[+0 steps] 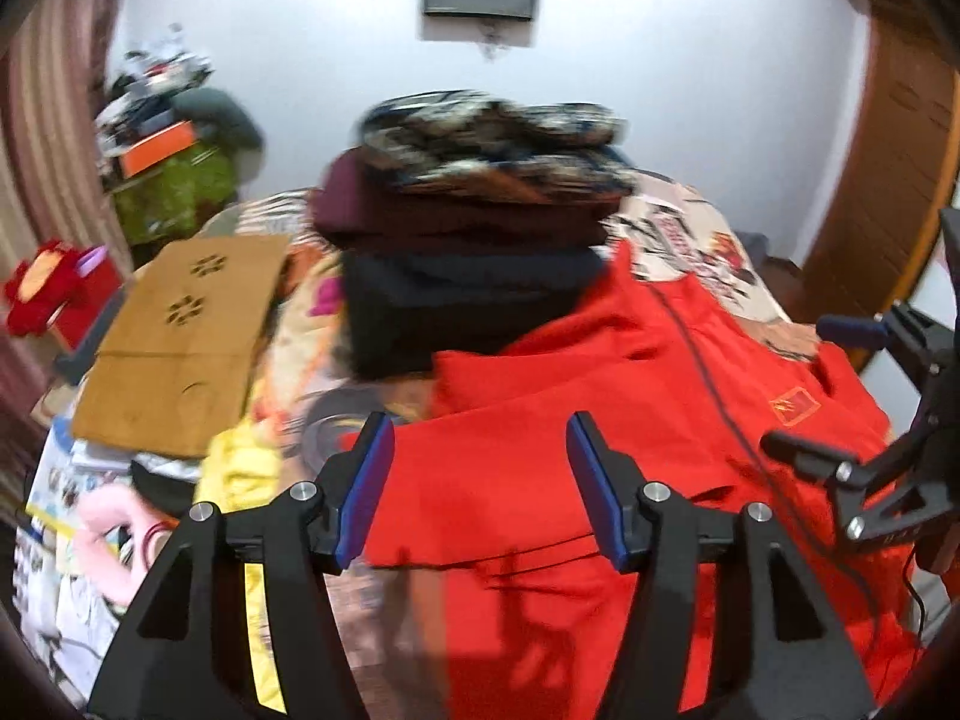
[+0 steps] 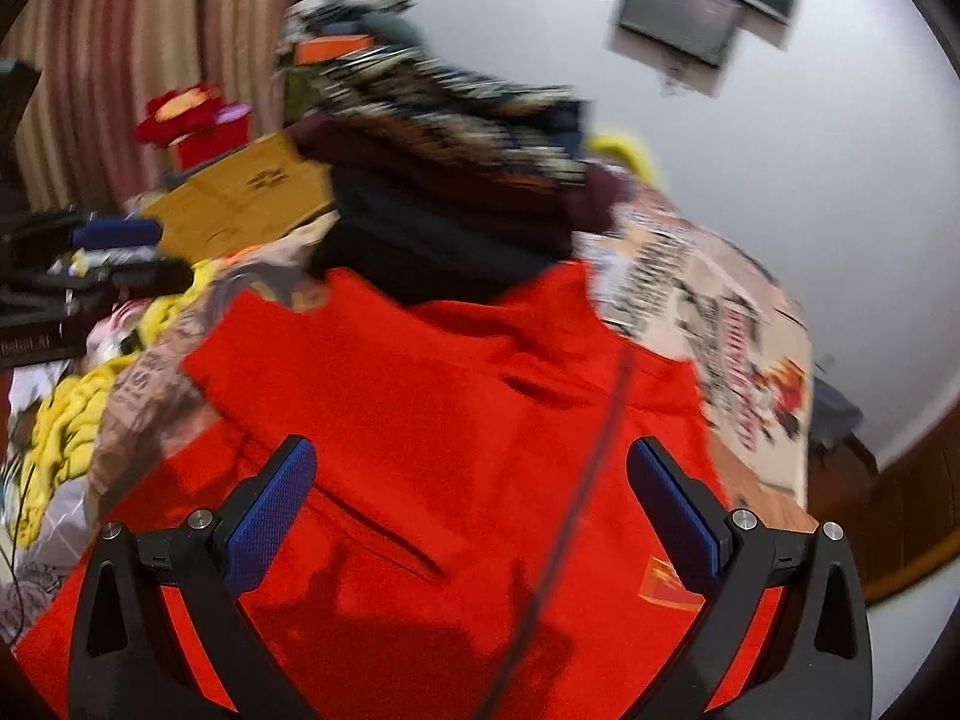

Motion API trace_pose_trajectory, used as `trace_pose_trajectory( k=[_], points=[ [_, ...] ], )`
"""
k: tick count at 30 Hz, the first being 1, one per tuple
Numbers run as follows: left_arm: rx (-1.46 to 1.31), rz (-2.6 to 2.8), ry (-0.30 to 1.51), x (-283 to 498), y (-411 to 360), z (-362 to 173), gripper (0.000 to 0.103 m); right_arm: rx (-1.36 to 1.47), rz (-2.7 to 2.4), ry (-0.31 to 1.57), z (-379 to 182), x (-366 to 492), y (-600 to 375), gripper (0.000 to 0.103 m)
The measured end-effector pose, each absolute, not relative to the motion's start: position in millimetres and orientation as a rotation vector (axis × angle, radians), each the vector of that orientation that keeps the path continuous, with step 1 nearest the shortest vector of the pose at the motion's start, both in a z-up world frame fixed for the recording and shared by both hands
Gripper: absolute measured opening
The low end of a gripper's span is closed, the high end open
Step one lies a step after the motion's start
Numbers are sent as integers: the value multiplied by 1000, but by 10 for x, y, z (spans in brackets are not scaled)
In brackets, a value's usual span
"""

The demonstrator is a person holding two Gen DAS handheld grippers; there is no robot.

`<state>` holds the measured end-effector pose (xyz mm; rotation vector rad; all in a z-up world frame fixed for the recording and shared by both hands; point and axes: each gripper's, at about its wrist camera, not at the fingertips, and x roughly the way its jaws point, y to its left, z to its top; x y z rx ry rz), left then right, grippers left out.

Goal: Fold large clothes

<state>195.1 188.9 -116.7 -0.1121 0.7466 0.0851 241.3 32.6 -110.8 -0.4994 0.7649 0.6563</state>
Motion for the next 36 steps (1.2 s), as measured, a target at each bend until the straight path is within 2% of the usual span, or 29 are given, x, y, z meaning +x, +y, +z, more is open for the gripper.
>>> trace_pose_trajectory(
  k=[12,14,17,19,20,22,23,24,25,29,36],
  points=[
    [-226,219,815,1771,2584,-1621,59,-667,871,983,-2012,2363,1488,100],
    [-243,228,821,1760,2647,-1674,59,-710,876,1000,-2160,2350,1634,97],
    [-254,238,828,1749,2702,-1730,59,-764,884,1034,-2349,2331,1812,83],
    [-253,246,830,1739,2713,-1757,59,-779,886,1053,-2445,2320,1865,69],
    [-252,248,831,1732,2711,-1767,59,-786,877,1048,-2458,2334,1907,65],
    [-252,252,833,1723,2705,-1795,59,-774,883,1038,-2464,2335,1908,43],
    [-254,253,834,1716,2713,-1813,59,-759,885,1036,-2447,2344,1894,37],
    [-257,254,837,1711,2712,-1823,59,-748,871,1031,-2439,2354,1879,20],
    [-259,254,838,1702,2707,-1828,59,-745,838,1023,-2433,2358,1846,10],
    [-274,250,837,1657,2696,-1831,59,-649,845,1018,-2261,2403,1729,9],
    [-272,224,852,1640,2593,-1827,59,-472,784,902,-1525,2565,1108,8]
  ],
)
